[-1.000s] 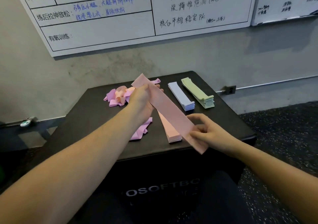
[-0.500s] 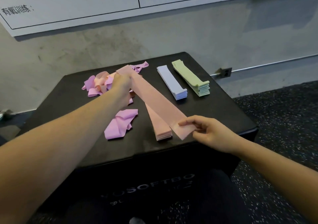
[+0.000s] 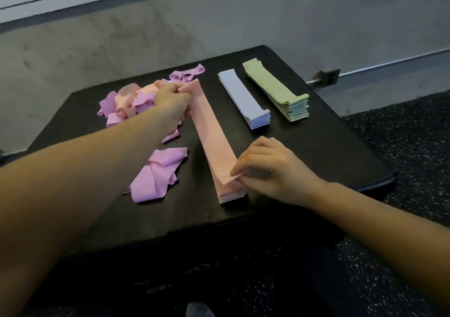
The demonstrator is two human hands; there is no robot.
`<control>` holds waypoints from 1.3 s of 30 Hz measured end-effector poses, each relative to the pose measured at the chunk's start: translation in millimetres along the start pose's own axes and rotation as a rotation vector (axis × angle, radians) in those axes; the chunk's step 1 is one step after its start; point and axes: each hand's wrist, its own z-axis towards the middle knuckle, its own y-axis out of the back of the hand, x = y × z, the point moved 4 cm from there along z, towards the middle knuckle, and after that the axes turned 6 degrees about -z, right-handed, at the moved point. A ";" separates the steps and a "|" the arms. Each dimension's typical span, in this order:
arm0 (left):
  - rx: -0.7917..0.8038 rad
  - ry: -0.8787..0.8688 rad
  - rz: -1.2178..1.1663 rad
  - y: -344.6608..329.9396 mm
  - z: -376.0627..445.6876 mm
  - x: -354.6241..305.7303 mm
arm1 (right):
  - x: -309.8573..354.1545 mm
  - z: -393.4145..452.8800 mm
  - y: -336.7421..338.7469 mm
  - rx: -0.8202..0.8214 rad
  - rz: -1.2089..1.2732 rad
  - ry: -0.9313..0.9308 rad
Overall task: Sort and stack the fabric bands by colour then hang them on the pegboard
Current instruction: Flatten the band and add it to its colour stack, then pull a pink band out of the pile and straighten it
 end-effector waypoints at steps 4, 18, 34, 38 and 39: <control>-0.008 0.003 0.086 -8.1 15.8 9.3 | -7.3 13.9 -16.0 0.166 -0.026 0.034; 0.013 -0.015 0.202 -35.6 44.5 52.3 | -18.4 -1.5 -42.0 0.267 -0.018 0.082; -0.053 -0.009 0.299 -28.3 52.1 58.9 | -17.9 -0.3 -39.4 0.308 -0.015 0.058; -0.041 -0.066 0.284 -19.1 36.5 50.9 | -20.1 -1.2 -38.5 0.236 0.015 -0.009; -0.036 -0.088 0.281 -16.4 30.6 48.2 | -20.9 -1.5 -38.2 0.218 0.040 -0.040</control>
